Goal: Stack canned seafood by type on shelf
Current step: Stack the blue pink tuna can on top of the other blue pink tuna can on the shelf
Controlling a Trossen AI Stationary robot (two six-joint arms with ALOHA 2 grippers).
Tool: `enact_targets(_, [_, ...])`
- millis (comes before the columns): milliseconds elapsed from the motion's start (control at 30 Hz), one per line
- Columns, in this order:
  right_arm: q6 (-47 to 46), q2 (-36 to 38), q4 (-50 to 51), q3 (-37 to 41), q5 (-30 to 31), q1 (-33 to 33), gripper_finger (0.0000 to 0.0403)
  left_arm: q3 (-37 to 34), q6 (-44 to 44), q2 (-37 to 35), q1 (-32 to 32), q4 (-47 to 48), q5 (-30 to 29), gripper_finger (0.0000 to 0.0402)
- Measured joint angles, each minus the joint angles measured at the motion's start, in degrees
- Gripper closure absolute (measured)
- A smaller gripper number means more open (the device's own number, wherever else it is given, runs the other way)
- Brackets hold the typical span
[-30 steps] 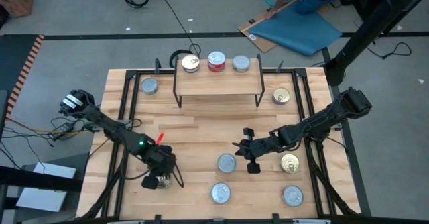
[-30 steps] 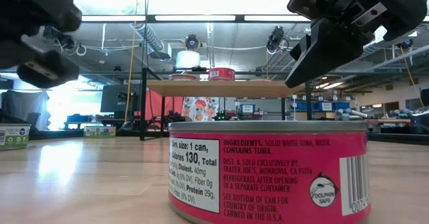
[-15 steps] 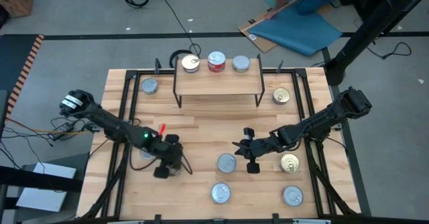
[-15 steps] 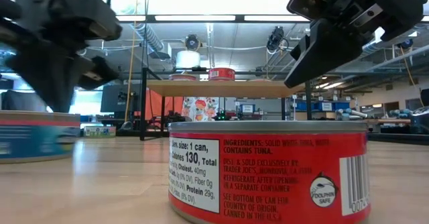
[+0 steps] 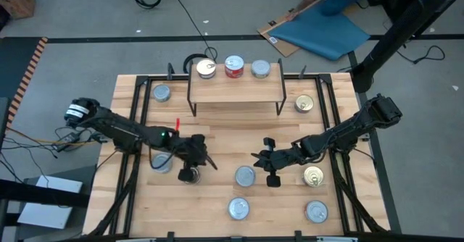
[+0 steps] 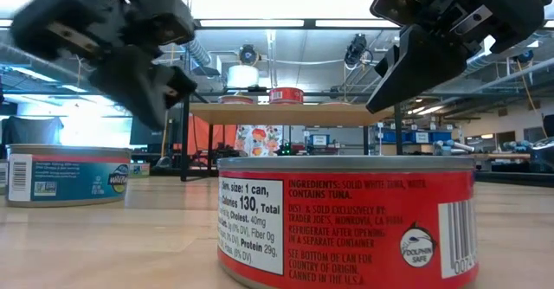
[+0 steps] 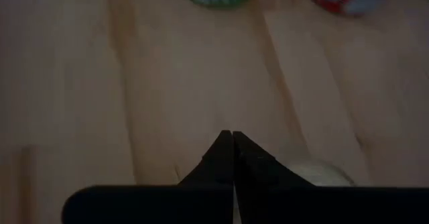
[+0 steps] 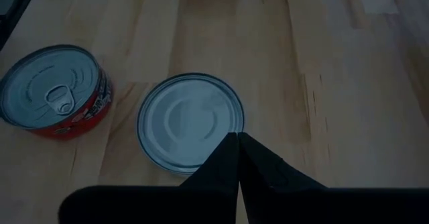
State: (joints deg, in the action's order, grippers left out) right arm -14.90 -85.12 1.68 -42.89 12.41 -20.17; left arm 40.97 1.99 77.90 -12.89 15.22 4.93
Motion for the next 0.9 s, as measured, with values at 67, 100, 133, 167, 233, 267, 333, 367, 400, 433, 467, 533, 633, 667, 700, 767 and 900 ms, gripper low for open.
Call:
enact_targets(67, [0.0, 0.02, -0.48, 0.02, 0.02, 0.06, 0.0384, 0.0, 0.91, -0.38, -1.33, 2.18, 0.68, 0.0401])
enact_targets(100, [0.0, 0.02, -0.77, 0.0, 0.04, 0.06, 0.0384, 0.0, 1.27, -0.57, -2.04, 3.35, 0.89, 0.0401])
enact_targets(133, [0.02, 0.02, -1.04, 0.02, 0.04, 0.06, 0.0384, 0.0, 1.83, -0.86, -2.76, 4.56, 1.22, 0.0401])
enact_targets(167, [0.14, 0.02, -1.44, 0.02, 0.05, 0.06, 0.0384, 0.0, 2.77, -1.17, -3.51, 5.23, 1.75, 0.0401])
enact_targets(233, [0.28, 0.02, -2.36, 0.02, 0.06, 0.06, 0.0384, 0.04, 3.77, -1.43, -4.81, 5.32, 3.03, 0.0401])
enact_targets(267, [0.32, 0.0, -2.84, 0.02, 0.06, 0.06, 0.0384, 0.04, 4.43, -1.43, -5.46, 5.85, 3.66, 0.0401])
enact_targets(333, [0.51, -0.01, -3.41, 0.02, 0.08, 0.06, 0.0384, 0.02, 5.7, -1.41, -6.63, 7.04, 3.82, 0.0401])
enact_targets(367, [0.52, 0.01, -3.54, 0.02, 0.08, 0.06, 0.0384, 0.02, 5.76, -1.3, -7.17, 7.2, 3.77, 0.0401])
enact_targets(400, [0.52, 0.01, -3.72, 0.02, 0.08, 0.06, 0.0384, -0.05, 5.82, -1.09, -7.5, 7.18, 3.45, 0.0401])
enact_targets(433, [0.55, 0.0, -3.84, 0.02, 0.08, 0.06, 0.0384, -0.43, 5.94, -0.98, -7.69, 6.92, 2.47, 0.0401])
enact_targets(467, [0.55, 0.0, -3.8, 0.02, 0.1, 0.06, 0.0384, -0.98, 6.14, -0.95, -7.84, 6.65, 1.09, 0.0401])
enact_targets(533, [0.87, 0.0, -3.8, 0.02, 0.12, 0.06, 0.0384, -2.35, 7.3, -0.95, -7.78, 4.57, -1.09, 0.0401])
enact_targets(633, [1.51, -0.01, -3.79, 0.02, 0.17, 0.06, 0.0384, -4.78, 8.71, -0.96, -6.88, 0.03, -2.73, 0.0401])
enact_targets(667, [1.58, 0.02, -3.79, 0.02, 0.17, 0.06, 0.0384, -5.24, 8.88, -0.98, -6.51, -1.29, -2.76, 0.0401])
enact_targets(700, [1.61, 0.01, -3.77, 0.02, 0.17, 0.12, 0.0384, -5.67, 9.04, -0.94, -6.14, -2.5, -2.86, 0.0401])
enact_targets(767, [1.85, 0.02, -3.79, 0.02, 0.17, 0.16, 0.0384, -6.08, 9.04, -0.79, -5.42, -4.1, -3.96, 0.0401])
enact_targets(900, [2.5, 0.02, -3.79, 0.02, 1.29, 0.62, 0.0384, -6.54, 7.58, -0.65, -3.56, -7.61, -7.08, 0.0401])
